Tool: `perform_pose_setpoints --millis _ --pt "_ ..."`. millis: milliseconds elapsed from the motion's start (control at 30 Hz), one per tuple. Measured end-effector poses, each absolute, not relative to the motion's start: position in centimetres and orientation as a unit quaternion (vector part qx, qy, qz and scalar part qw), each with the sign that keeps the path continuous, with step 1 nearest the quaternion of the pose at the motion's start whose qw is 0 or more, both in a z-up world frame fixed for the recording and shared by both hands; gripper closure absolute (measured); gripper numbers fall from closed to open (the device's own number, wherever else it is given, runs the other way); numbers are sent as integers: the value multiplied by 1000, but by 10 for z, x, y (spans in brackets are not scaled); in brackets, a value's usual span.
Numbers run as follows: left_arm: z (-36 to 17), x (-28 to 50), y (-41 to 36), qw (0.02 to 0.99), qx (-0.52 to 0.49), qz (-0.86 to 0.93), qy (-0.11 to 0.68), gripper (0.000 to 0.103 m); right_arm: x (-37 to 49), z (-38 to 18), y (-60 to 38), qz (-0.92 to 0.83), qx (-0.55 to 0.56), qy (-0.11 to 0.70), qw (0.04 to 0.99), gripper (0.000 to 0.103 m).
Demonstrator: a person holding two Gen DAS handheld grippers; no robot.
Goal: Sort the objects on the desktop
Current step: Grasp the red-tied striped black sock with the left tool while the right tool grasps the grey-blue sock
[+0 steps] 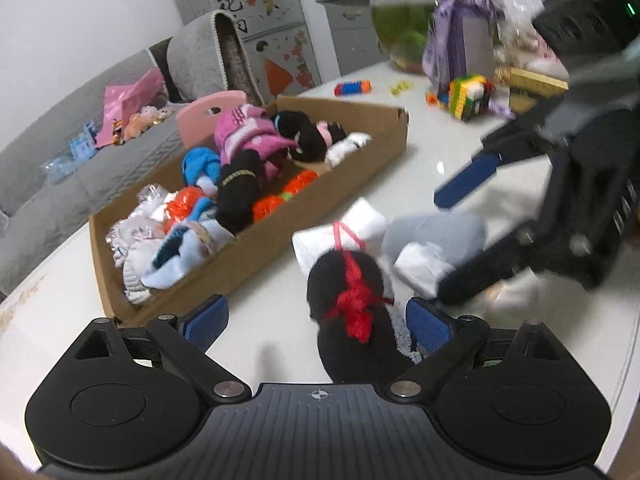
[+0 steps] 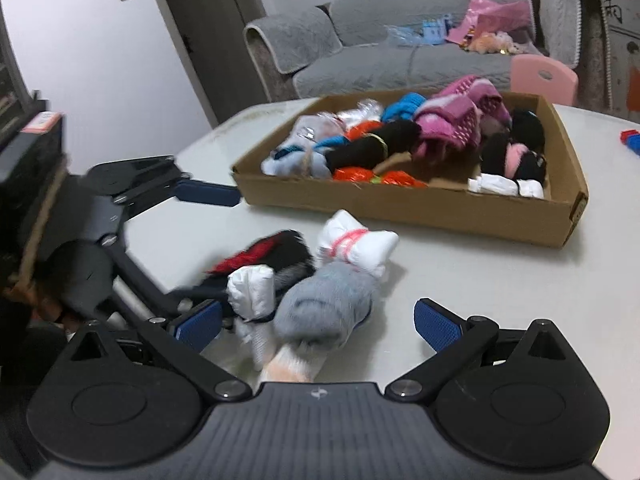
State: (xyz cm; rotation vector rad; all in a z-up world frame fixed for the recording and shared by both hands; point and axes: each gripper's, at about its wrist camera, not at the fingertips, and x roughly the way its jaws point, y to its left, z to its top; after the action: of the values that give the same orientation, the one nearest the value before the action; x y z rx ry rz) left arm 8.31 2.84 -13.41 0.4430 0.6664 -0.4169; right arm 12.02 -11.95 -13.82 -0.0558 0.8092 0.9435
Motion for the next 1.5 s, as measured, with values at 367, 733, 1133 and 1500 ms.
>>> perform_pose_setpoints --millis 367,733,1133,1500 --pt "-146 104 79 909 139 -145 365 5 122 -154 -144 386 -27 374 843 1" --pt "-122 118 80 923 114 -154 333 3 128 -148 -178 380 74 353 852 1" --pt "-148 132 56 892 100 -220 383 20 118 -157 -163 336 -16 348 875 59" --pt "-142 108 35 891 118 -224 376 50 117 -156 -174 336 12 356 872 65"
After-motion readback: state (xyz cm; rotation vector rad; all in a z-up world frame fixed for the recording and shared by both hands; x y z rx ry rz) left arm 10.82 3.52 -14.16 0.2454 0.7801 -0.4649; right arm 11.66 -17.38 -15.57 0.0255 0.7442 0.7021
